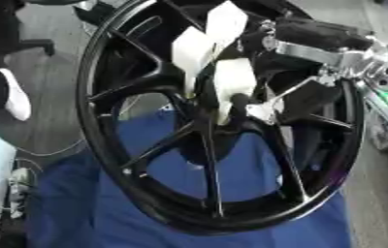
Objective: Pull the pin out of the wheel hub.
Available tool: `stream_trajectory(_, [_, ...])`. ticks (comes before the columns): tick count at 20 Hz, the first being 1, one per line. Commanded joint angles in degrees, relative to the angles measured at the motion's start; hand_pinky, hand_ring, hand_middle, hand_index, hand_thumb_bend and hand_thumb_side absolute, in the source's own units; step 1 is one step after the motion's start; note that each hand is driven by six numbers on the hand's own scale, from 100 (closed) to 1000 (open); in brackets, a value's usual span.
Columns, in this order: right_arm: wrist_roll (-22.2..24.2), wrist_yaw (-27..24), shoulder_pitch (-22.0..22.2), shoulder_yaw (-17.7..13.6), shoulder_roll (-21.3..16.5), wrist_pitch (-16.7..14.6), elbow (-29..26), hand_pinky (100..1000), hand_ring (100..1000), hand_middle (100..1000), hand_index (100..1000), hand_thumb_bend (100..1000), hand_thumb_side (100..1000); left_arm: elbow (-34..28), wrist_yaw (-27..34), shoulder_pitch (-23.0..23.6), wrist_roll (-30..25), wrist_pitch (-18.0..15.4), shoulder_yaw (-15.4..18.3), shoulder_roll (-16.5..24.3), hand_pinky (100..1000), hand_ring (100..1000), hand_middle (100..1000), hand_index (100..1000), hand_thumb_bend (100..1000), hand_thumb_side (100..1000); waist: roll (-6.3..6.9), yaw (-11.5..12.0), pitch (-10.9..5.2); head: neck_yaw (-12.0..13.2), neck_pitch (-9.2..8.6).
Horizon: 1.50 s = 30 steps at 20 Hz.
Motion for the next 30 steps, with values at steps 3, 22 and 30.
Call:
stream_trajectory(3, [-0.1,-1.7,-1.1,-0.8,-1.6,0.5,-1.0,734,561,414,576,100,356,-0.8,0.1,-0.6,-0.1,0.0,0.3,0.8,731,913,796,752,679,441,0.27,0.1,-0.91,-0.1,-0.55])
stream_trajectory(22, [-4.1,-8.6,-2.3,-4.8,-3.3,1.4,-1.0,656,471,300,448,100,210,-0.8,0.1,-0.2,0.1,0.0,0.5,1.3,733,914,798,752,671,440,0.23,-0.4,-1.97,-0.5,-0.45])
stream_trajectory(30, [-8.1,-14.2,-1.1,-10.5,-4.3,1.9,-1.0,655,456,288,445,100,150,-0.8,0.2,-0.1,0.3,-0.1,0.7,1.2,734,914,798,752,669,442,0.32,-0.8,-2.31,-0.1,-0.83])
